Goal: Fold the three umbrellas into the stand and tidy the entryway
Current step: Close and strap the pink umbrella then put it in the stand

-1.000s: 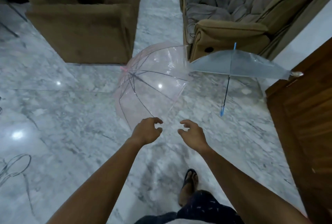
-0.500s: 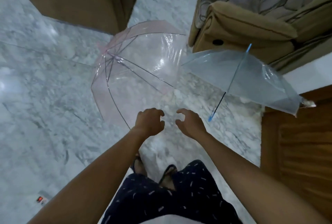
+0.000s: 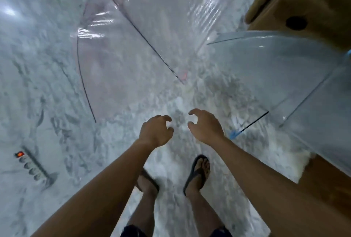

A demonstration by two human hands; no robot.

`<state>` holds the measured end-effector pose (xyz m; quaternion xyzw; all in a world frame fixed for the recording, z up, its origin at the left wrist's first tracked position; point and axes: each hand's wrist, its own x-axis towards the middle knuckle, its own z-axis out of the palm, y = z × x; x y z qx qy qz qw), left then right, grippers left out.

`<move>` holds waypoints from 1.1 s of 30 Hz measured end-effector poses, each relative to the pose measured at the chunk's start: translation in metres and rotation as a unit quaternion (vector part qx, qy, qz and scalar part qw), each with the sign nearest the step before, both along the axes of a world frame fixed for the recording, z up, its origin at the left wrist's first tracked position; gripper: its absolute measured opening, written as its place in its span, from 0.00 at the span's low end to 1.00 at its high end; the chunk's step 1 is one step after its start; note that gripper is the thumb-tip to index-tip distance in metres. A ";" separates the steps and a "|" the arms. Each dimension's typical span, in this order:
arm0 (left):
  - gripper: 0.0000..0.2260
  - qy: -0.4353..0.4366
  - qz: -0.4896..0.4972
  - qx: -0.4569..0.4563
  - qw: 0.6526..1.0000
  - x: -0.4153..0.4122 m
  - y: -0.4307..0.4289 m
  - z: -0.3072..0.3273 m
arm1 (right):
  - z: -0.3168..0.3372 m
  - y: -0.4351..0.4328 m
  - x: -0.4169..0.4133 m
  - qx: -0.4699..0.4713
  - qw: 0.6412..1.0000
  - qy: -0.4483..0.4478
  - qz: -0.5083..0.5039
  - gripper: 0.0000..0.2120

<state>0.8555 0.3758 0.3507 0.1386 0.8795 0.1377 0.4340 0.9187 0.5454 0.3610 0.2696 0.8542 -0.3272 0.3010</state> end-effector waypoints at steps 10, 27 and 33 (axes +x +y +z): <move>0.17 -0.006 0.177 0.114 0.978 -0.095 0.032 -0.308 | -0.298 0.040 -0.097 -0.034 0.998 0.045 0.019 0.18; 0.04 0.074 0.422 0.417 0.802 -0.245 0.053 -0.312 | -0.352 0.012 -0.251 -0.160 0.961 0.221 0.045 0.11; 0.08 0.102 0.423 0.365 0.823 -0.220 0.000 -0.150 | -0.186 -0.040 -0.221 -0.241 0.948 0.208 0.023 0.07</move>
